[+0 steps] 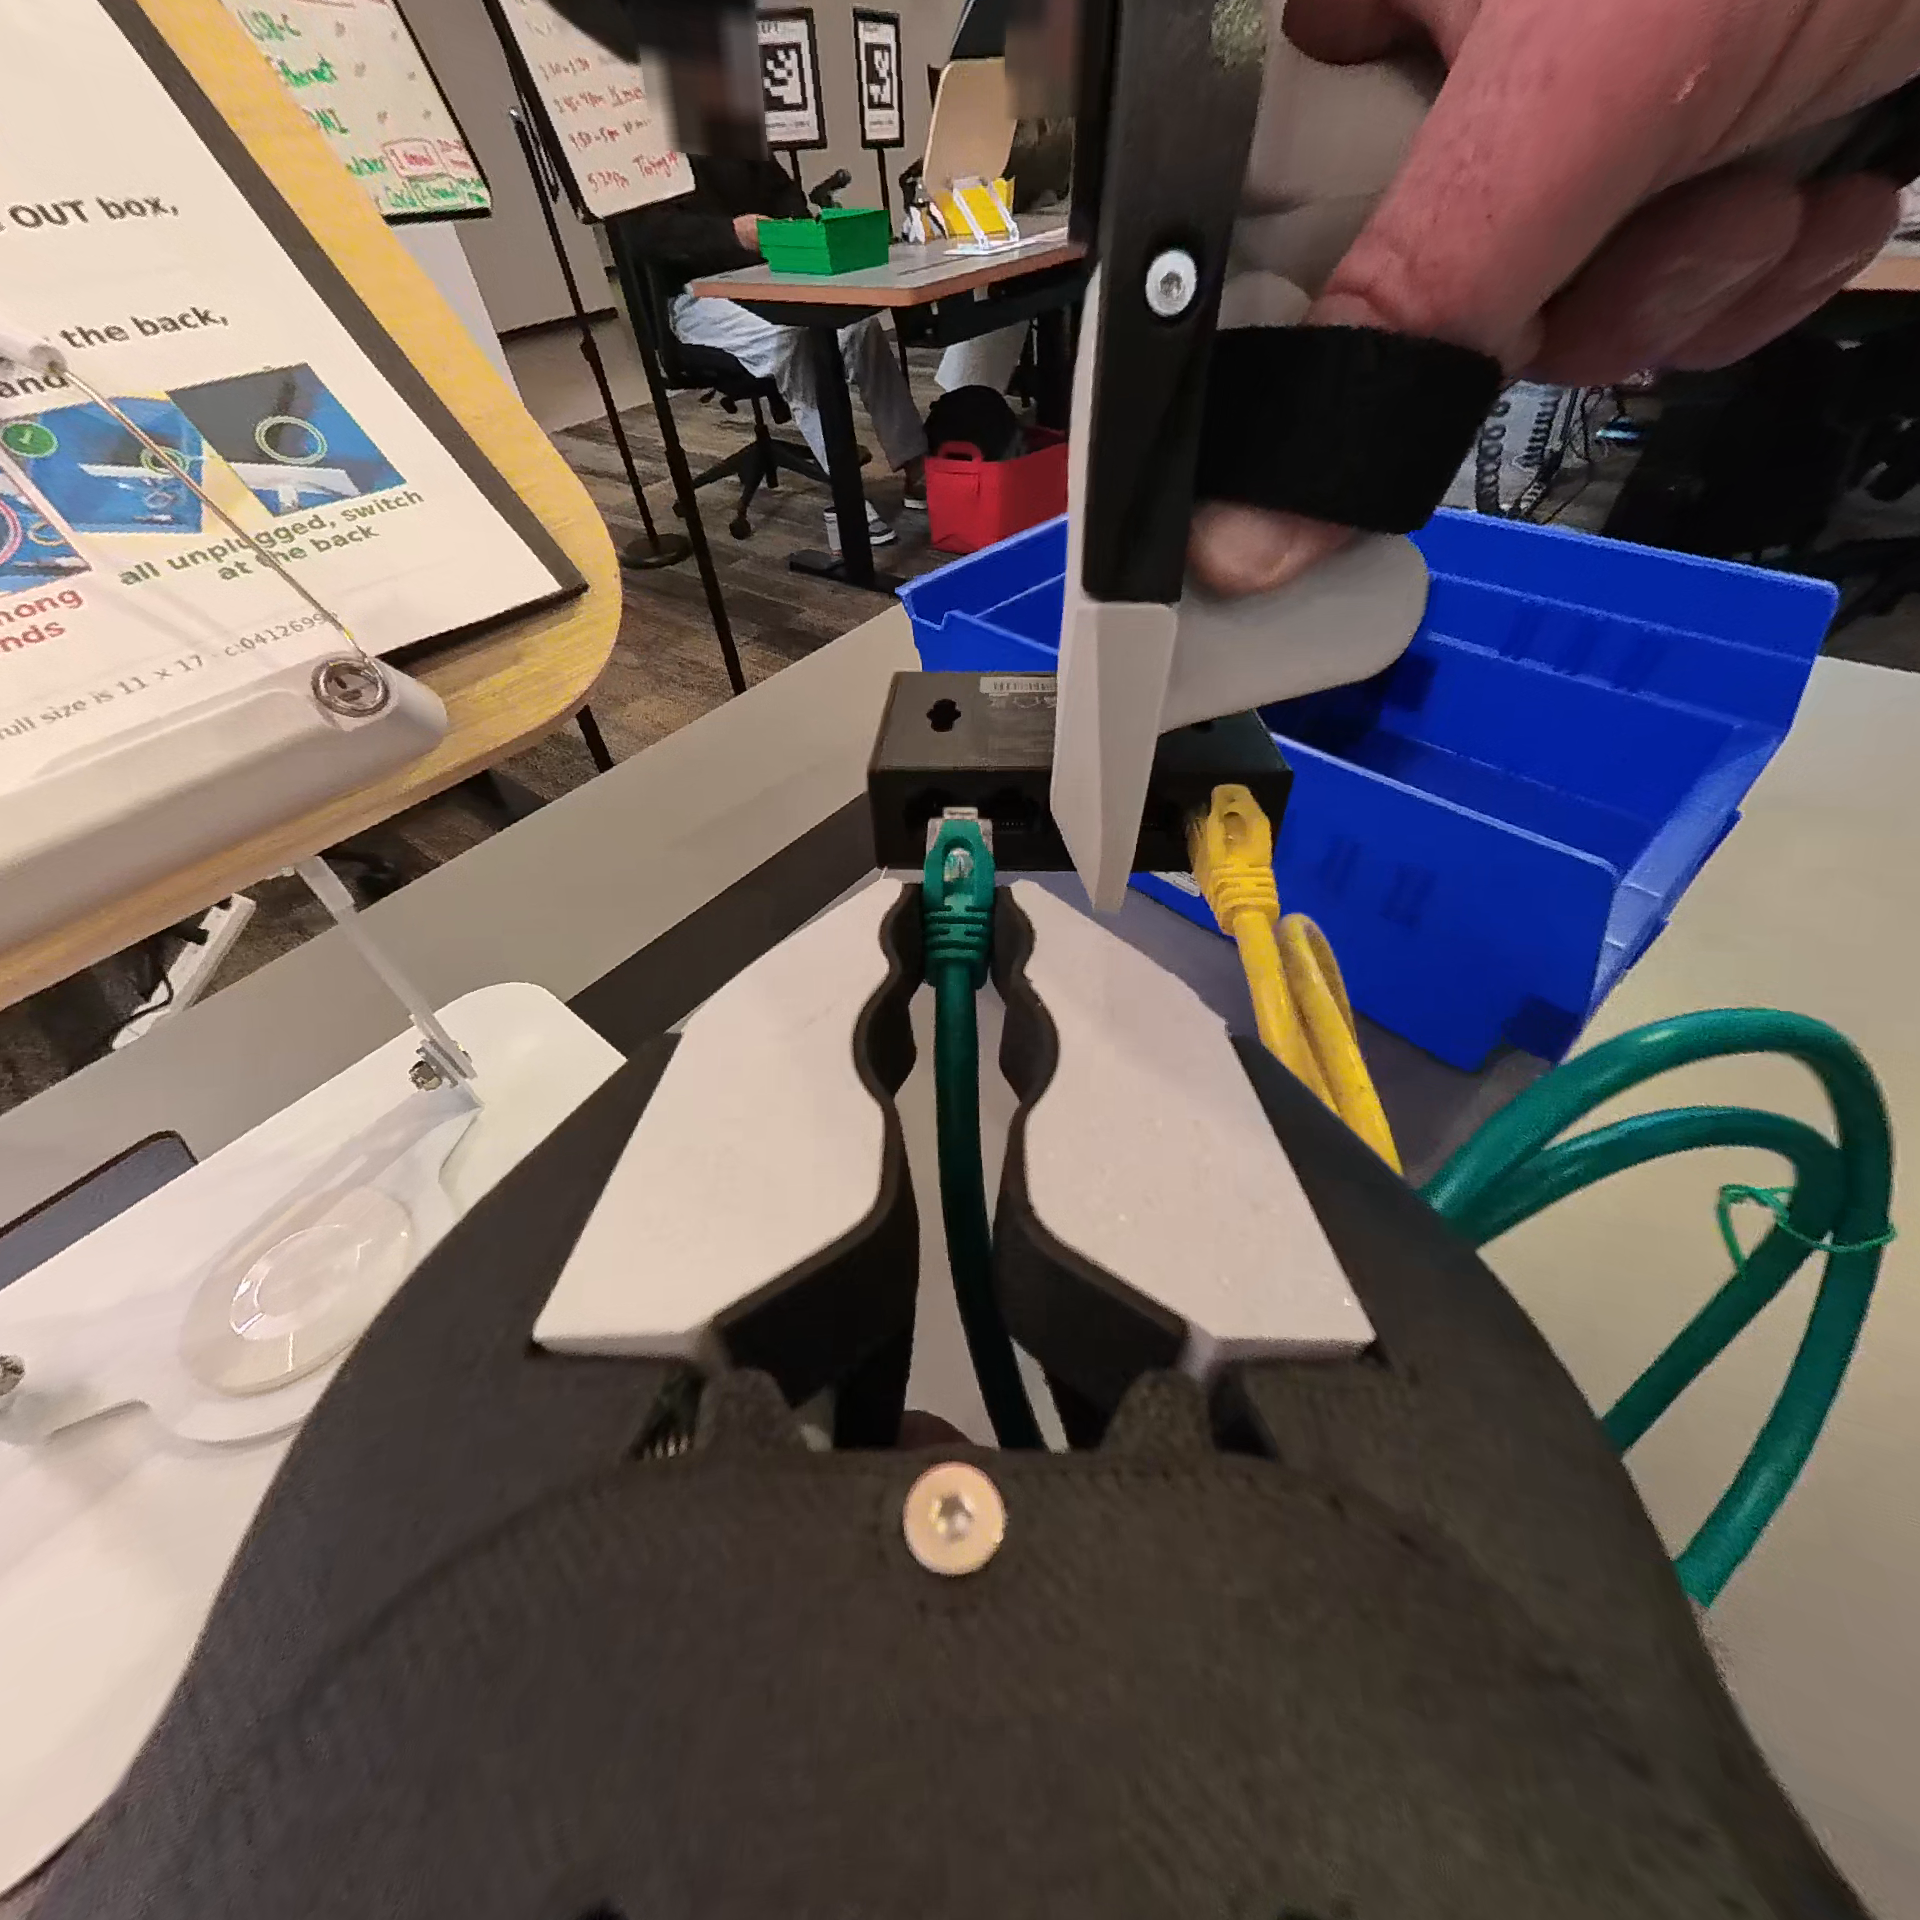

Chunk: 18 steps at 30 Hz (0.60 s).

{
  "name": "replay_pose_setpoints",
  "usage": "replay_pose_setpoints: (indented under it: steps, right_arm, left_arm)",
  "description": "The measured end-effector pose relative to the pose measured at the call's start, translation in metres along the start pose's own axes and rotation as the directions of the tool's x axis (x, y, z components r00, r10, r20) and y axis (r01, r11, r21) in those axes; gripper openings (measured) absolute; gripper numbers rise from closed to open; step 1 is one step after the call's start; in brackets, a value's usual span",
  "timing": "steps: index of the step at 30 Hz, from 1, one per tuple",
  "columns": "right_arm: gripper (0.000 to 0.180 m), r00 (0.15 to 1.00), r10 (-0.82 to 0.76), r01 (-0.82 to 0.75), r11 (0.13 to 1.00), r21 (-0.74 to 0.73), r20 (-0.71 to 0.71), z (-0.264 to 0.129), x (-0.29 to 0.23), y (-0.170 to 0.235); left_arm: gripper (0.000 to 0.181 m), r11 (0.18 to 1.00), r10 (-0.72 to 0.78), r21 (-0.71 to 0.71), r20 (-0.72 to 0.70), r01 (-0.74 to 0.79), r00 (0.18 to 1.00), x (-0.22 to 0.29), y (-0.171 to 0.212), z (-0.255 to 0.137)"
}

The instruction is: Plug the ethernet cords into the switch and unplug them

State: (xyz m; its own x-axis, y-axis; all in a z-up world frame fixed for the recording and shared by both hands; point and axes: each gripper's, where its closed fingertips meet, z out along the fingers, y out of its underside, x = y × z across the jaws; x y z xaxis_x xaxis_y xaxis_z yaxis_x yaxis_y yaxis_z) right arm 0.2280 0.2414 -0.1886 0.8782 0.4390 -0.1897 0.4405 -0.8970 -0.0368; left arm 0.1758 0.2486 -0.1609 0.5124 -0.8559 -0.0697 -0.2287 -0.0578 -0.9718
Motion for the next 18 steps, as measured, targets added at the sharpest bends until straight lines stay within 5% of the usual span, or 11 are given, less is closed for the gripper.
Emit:
replay_pose_setpoints:
  steps: [1, 18]
  right_arm:
    - [0.06, 1.0, -0.002, 0.002, 1.0, 0.001, -0.002, -0.002, -0.001, 0.0]
    - [0.061, 0.998, -0.044, 0.044, 0.999, -0.004, -0.041, -0.03, -0.015, 0.005]
  left_arm:
    - [0.013, 1.0, 0.0, -0.003, -0.004, 0.0, 1.0, 0.001, 0.0, 0.0]
    - [0.012, 0.999, 0.023, 0.03, -0.013, -0.022, 1.0, 0.014, -0.018, -0.009]
